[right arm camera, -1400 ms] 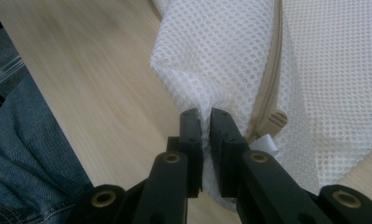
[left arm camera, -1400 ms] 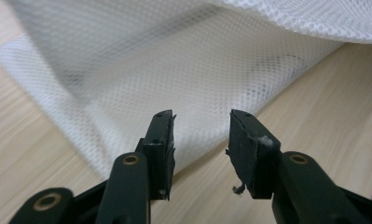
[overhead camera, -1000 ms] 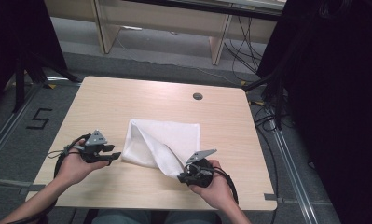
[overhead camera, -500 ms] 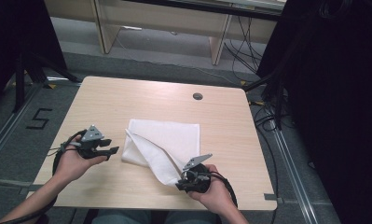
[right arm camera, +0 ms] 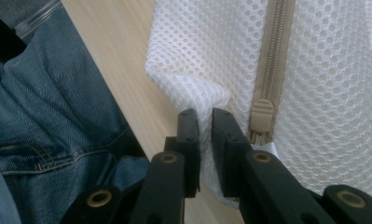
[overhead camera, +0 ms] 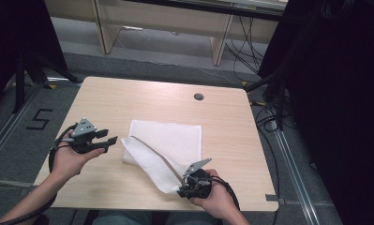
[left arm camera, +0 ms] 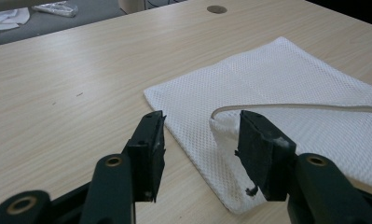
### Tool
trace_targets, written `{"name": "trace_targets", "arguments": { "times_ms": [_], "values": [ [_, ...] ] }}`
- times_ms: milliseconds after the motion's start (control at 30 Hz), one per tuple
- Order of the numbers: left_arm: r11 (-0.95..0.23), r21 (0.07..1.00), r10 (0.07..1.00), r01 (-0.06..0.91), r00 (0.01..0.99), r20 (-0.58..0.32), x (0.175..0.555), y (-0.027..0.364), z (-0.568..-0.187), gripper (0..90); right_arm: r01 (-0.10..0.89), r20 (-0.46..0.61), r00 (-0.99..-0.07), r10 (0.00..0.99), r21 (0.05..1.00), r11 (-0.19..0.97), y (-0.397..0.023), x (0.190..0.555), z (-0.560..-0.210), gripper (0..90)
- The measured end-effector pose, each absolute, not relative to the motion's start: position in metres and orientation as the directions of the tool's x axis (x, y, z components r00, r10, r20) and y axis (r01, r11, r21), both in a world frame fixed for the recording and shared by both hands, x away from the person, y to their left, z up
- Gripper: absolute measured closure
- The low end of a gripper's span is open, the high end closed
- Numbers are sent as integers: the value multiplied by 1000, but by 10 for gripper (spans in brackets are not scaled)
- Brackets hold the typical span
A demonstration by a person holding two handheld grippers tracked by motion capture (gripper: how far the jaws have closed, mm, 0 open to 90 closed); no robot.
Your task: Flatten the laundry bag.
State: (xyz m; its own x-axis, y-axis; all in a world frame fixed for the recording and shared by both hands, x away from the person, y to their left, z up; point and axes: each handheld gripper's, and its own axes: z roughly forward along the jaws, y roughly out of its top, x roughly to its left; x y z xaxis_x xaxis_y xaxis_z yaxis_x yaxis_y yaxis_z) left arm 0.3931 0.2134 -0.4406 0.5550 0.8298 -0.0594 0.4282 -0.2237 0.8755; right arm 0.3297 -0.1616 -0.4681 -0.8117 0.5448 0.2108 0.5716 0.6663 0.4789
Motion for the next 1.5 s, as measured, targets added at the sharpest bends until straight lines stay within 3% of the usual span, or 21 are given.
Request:
{"name": "trace_targets", "arguments": {
  "times_ms": [200, 467, 833, 900, 1033, 1500],
  "values": [
    [-250, 873, 804, 418, 592, -53, 394, 205, -443, 490, 579, 220, -810, 544, 454, 678, -162, 324, -469, 805],
    [-306, 865, 751, 398, 659, -37, 396, 187, -446, 470, 622, 255, -778, 574, 433, 652, -167, 321, -461, 697],
    [-369, 823, 725, 431, 688, -35, 401, 180, -458, 469, 653, 307, -752, 584, 469, 595, -180, 319, -440, 636],
    [-375, 821, 721, 432, 692, -35, 402, 179, -461, 469, 590, 255, -794, 551, 537, 602, -184, 323, -437, 624],
    [-383, 812, 717, 440, 696, -39, 402, 177, -465, 470, 585, 252, -797, 549, 546, 599, -186, 324, -433, 617],
    [-371, 816, 729, 444, 683, -40, 401, 183, -462, 469, 642, 246, -728, 640, 574, 509, -196, 338, -411, 593]
  ]
}}
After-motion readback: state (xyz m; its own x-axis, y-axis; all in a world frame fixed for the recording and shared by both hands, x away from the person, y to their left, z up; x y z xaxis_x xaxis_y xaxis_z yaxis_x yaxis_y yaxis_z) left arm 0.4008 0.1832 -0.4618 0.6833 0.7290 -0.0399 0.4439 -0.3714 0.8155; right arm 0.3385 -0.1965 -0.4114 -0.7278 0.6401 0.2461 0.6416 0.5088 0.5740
